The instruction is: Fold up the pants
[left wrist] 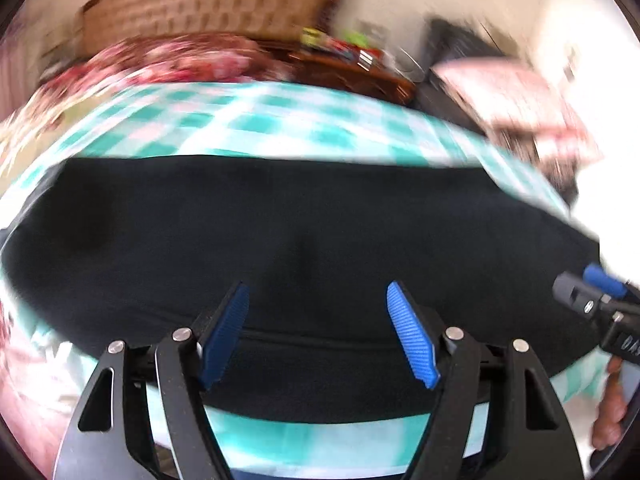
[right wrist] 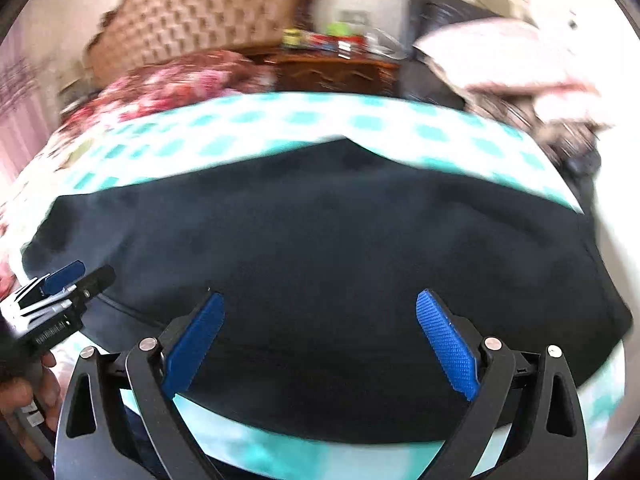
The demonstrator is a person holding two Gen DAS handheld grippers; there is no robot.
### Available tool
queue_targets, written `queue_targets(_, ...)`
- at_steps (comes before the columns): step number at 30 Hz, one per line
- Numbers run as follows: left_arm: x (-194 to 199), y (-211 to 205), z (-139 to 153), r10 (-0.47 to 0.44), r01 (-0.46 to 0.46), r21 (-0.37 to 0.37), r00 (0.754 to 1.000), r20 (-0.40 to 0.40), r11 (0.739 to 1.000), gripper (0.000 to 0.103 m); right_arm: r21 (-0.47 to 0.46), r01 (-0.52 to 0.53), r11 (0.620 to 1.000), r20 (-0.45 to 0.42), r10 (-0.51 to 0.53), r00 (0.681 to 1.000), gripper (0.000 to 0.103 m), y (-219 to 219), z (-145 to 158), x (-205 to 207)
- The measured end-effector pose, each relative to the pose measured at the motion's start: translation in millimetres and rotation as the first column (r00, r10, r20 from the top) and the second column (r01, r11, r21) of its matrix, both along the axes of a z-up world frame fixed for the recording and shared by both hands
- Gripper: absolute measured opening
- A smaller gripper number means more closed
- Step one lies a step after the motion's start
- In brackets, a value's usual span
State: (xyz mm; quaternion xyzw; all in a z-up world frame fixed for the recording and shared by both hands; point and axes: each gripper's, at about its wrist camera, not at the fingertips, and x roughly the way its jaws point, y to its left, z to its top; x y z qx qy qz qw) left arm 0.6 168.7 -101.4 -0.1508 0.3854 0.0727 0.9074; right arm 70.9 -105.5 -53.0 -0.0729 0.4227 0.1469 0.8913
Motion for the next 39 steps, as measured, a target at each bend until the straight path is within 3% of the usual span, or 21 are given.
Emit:
queue_targets(2,-20,45,8,0.107,-0.106,-0.019,0.993,0.042,0.994,0.071,-0.001,-0.077,0.997,0.013,0.077,0.997,0.084,33,4,4)
queue_targets(3,-30,67,10,0.160,-0.158,-0.027,0.985,0.059,0.987,0.069,-0.007,-0.118,0.993,0.013,0.118,0.993,0.072,54,5,9)
queue_targets(5,-54,116,12,0.280,-0.276,-0.058,0.957,0.082,0.960,0.067,-0.001,-0.169,0.986,-0.003,0.169,0.986,0.065,92,4,21)
queue_targets(6,-65,138,11,0.330,-0.322,-0.089,0.940,0.085,0.942,0.065,0.008,-0.184,0.983,-0.020,0.184,0.983,0.062,107,1,26)
queue_targets(8,-93,192,0,0.441,-0.415,-0.234,0.894,0.072,0.879,0.059,0.026,-0.209,0.978,-0.055,0.210,0.976,0.059,130,-5,35)
queue_targets(11,-119,245,-19,0.515,-0.461,-0.359,0.855,0.067,0.812,0.056,0.029,-0.254,0.967,-0.081,0.255,0.963,0.047,169,-20,45)
queue_targets(13,-129,270,-35,0.517,-0.434,-0.457,0.854,0.068,0.776,0.056,-0.006,-0.265,0.964,-0.096,0.264,0.960,0.041,190,-37,50)
queue_targets(16,-127,290,-50,0.505,-0.397,-0.542,0.861,0.059,0.741,0.054,-0.049,-0.252,0.966,-0.127,0.244,0.961,0.037,202,-60,52)
queue_targets(19,-125,306,-61,0.512,-0.363,-0.631,0.857,0.062,0.685,0.050,-0.090,-0.267,0.959,-0.090,0.259,0.962,0.037,204,-61,46)
queue_targets(22,-118,315,-65,0.520,-0.364,-0.672,0.853,0.037,0.645,0.049,-0.072,-0.260,0.963,-0.093,0.253,0.963,0.037,201,-63,48)
queue_targets(27,-111,324,-71,0.517,-0.358,-0.693,0.856,0.024,0.625,0.043,-0.094,-0.263,0.960,-0.059,0.258,0.964,0.037,203,-67,44)
queue_targets(30,-116,335,-83,0.530,-0.344,-0.736,0.848,0.023,0.583,0.029,-0.078,-0.265,0.961,-0.065,0.260,0.963,0.038,202,-67,47)
queue_targets(32,-118,341,-92,0.532,-0.313,-0.773,0.846,0.037,0.551,0.027,-0.071,-0.265,0.961,-0.065,0.261,0.963,0.038,201,-68,47)
queue_targets(39,-117,345,-98,0.520,-0.289,-0.783,0.853,0.050,0.550,0.015,-0.073,-0.264,0.962,-0.055,0.260,0.964,0.038,201,-68,46)
